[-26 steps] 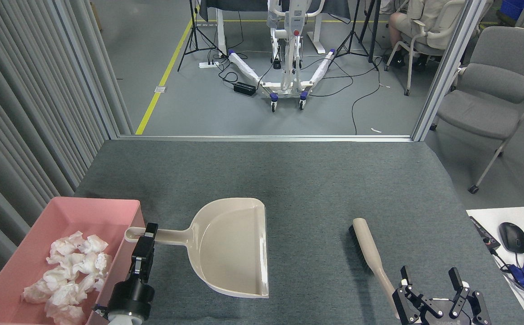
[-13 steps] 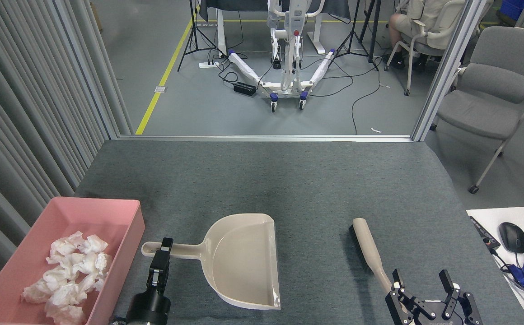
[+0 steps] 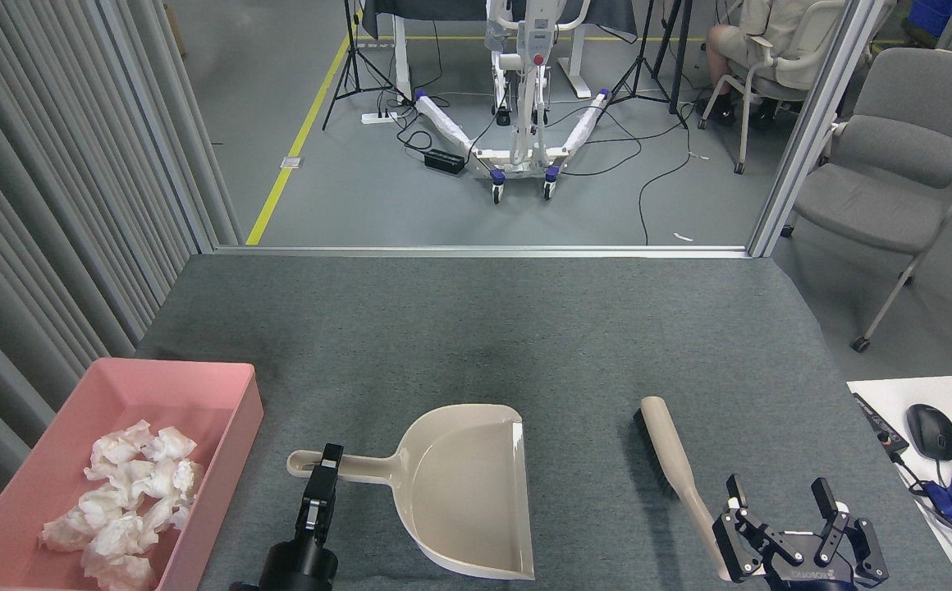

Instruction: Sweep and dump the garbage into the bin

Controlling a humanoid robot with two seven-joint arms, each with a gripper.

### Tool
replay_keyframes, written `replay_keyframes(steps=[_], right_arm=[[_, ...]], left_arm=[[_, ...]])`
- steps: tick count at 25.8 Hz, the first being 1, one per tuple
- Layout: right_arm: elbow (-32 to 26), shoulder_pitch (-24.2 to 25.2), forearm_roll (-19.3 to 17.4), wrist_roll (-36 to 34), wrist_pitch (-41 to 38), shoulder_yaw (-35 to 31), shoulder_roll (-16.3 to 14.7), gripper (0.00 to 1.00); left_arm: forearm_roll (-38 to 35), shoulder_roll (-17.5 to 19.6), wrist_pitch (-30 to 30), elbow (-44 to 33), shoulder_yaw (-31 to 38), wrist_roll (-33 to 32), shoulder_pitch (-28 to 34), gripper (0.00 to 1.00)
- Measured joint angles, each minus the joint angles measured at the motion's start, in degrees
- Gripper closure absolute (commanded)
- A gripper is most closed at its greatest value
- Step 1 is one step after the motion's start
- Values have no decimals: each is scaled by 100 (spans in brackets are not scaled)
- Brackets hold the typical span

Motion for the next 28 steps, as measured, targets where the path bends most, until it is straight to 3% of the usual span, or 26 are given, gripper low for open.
replay_keyframes(steps=[14, 20, 27, 28], right_arm=[[65, -230, -140, -8, 100, -1, -56, 2], [125, -353, -135, 11, 127, 5, -9, 2], [85, -391, -97, 13, 234, 47, -23, 2], [86, -391, -92, 3, 239, 47, -27, 2]], left_arm=[[-288, -91, 5, 143, 104, 315, -2, 100], [-293, -187, -31, 468, 120, 344, -76, 76], [-288, -217, -55, 637, 125, 356, -130, 67], [-282, -216, -57, 643, 123, 357, -130, 50]])
